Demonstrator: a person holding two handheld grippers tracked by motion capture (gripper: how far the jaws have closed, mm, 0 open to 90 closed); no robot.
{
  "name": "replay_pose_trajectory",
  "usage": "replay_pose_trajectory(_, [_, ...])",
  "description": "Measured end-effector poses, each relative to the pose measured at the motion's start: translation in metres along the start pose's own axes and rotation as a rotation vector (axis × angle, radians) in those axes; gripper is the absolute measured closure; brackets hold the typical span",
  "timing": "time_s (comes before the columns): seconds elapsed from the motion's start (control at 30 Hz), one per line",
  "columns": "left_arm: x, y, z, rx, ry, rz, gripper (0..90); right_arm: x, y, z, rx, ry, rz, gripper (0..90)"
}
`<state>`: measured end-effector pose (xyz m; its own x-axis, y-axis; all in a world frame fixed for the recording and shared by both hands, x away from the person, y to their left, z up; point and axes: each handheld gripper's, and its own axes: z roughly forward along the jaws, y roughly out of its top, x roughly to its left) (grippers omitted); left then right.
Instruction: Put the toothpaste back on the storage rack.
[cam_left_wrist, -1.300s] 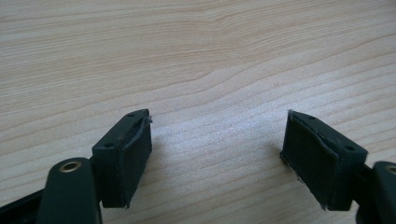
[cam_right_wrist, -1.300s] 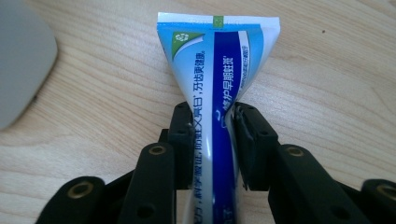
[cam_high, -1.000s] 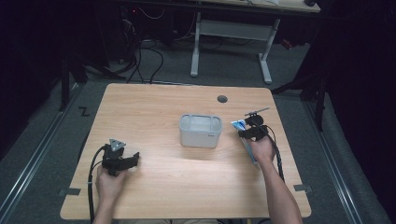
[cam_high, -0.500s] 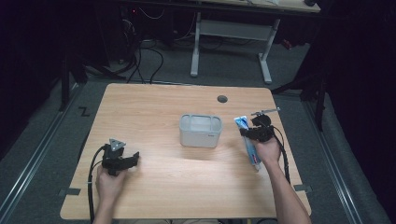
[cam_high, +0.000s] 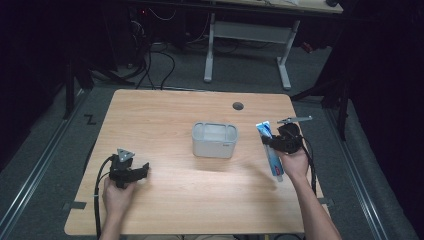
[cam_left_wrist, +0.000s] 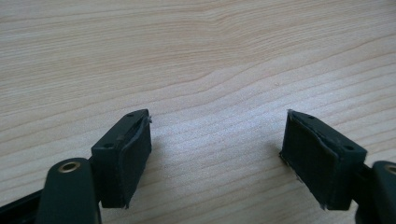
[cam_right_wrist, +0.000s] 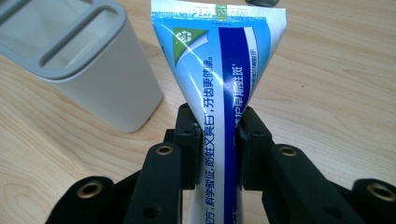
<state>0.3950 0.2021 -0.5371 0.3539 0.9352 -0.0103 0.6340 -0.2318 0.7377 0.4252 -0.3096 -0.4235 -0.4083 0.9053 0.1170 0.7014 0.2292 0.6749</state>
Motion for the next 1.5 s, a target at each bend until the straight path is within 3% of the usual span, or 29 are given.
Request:
replay_pose_trajectory(0.5, [0.000,0.000,0.000,0.001,0.004,-0.001,24.3,0.018,0.003,-0.025,-0.081,0.044,-0.058,73.8])
replay_pose_trajectory(0.6, [0.000,0.000,0.000,0.001,0.004,-0.001,24.2,0.022,0.003,-0.032,-0.119,0.050,-0.066,74.3])
replay_pose_trajectory(0.7, [0.000,0.001,0.001,0.000,0.006,-0.004,24.5,0.031,0.005,-0.034,-0.140,0.047,-0.133,74.3])
replay_pose_trajectory(0.97, [0.000,0.001,0.001,0.001,0.010,-0.009,24.8,0.038,0.017,-0.018,-0.145,0.141,-0.156,74.1])
replay_pose_trajectory(1.2, [0.000,0.000,0.000,-0.001,0.013,-0.014,24.9,0.048,0.020,-0.025,-0.165,0.194,-0.179,73.9])
replay_pose_trajectory(1.5, [0.000,0.000,0.000,-0.001,0.013,-0.014,24.8,0.057,0.030,-0.036,-0.201,0.223,-0.205,73.9])
